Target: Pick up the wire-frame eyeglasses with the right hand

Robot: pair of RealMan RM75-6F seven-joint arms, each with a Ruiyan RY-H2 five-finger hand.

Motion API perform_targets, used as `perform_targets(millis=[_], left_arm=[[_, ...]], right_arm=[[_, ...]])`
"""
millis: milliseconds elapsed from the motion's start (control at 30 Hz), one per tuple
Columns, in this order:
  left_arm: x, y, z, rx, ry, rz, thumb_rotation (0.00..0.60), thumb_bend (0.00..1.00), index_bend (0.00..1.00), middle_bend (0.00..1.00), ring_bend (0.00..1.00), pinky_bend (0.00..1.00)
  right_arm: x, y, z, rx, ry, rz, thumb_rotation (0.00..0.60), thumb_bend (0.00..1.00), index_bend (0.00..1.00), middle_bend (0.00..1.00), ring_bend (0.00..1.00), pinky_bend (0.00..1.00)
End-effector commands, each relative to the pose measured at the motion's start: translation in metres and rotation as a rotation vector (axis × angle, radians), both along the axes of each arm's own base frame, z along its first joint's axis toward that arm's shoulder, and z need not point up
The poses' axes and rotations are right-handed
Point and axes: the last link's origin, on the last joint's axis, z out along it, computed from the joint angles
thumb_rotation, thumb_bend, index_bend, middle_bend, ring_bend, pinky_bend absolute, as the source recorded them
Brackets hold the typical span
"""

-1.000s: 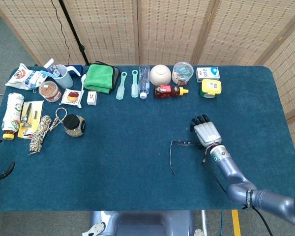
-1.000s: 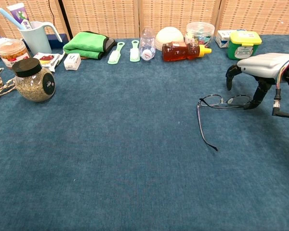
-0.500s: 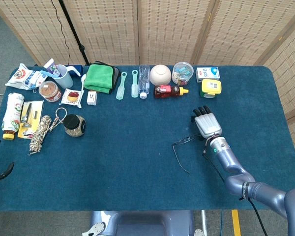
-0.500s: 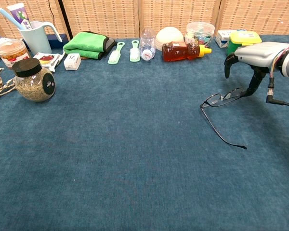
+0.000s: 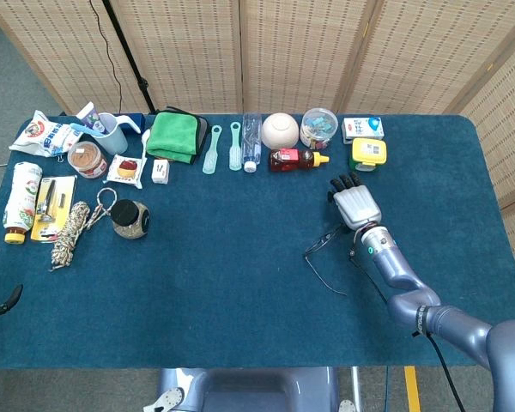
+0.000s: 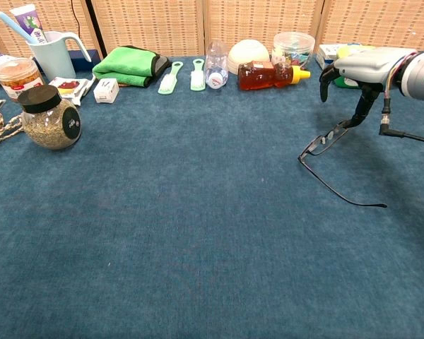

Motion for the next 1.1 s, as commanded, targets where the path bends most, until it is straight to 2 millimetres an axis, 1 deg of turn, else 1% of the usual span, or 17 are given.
perform_targets(millis=[33,200,267,300,400,500,633,833,1100], left_arm=[[0.000,0.000,-0.001,-0.004,-0.002,-0.001,0.279,0.25,0.20,0.02,0.05,0.08],[0.000,0.001,-0.002,-0.006,-0.008,-0.007,0.278,0.25,0.20,0.02,0.05,0.08],[-0.001,0.001,-0.002,-0.008,-0.009,-0.008,0.278,0.25,0.20,0.02,0.05,0.08],[-0.001,0.002,-0.003,-0.010,-0.011,-0.009,0.278,0.25,0.20,0.02,0.05,0.08],[-0.001,0.004,-0.004,-0.014,-0.017,-0.013,0.279,0.25,0.20,0.02,0.05,0.08],[-0.002,0.005,-0.006,-0.018,-0.020,-0.017,0.278,0.25,0.20,0.02,0.05,0.08],[-0.003,0.005,-0.005,-0.018,-0.021,-0.017,0.280,0.25,0.20,0.02,0.05,0.08],[-0.005,0.005,-0.004,-0.020,-0.023,-0.019,0.279,0.25,0.20,0.02,0.05,0.08],[-0.008,0.004,-0.003,-0.020,-0.026,-0.015,0.277,0.25,0.20,0.02,0.05,0.08]], right_arm=[[-0.002,0.005,0.009,-0.006,-0.013,0.000,0.600,0.21,0.32,0.11,0.06,0.00],[0.002,0.019,0.023,-0.006,-0.062,-0.006,0.600,0.21,0.30,0.09,0.04,0.00],[0.007,0.028,0.029,0.002,-0.094,-0.011,0.600,0.21,0.29,0.09,0.04,0.00],[0.012,0.035,0.031,0.018,-0.130,-0.016,0.600,0.21,0.29,0.08,0.03,0.00],[0.021,0.052,0.034,0.062,-0.156,-0.013,0.600,0.21,0.27,0.08,0.03,0.00],[0.033,0.068,0.030,0.110,-0.183,-0.009,0.600,0.21,0.26,0.07,0.02,0.00],[0.040,0.080,0.023,0.144,-0.187,-0.012,0.600,0.21,0.23,0.05,0.00,0.00],[0.047,0.087,0.007,0.160,-0.189,-0.021,0.600,0.21,0.18,0.03,0.00,0.00],[0.053,0.091,-0.013,0.154,-0.182,-0.040,0.600,0.21,0.12,0.00,0.00,0.00]])
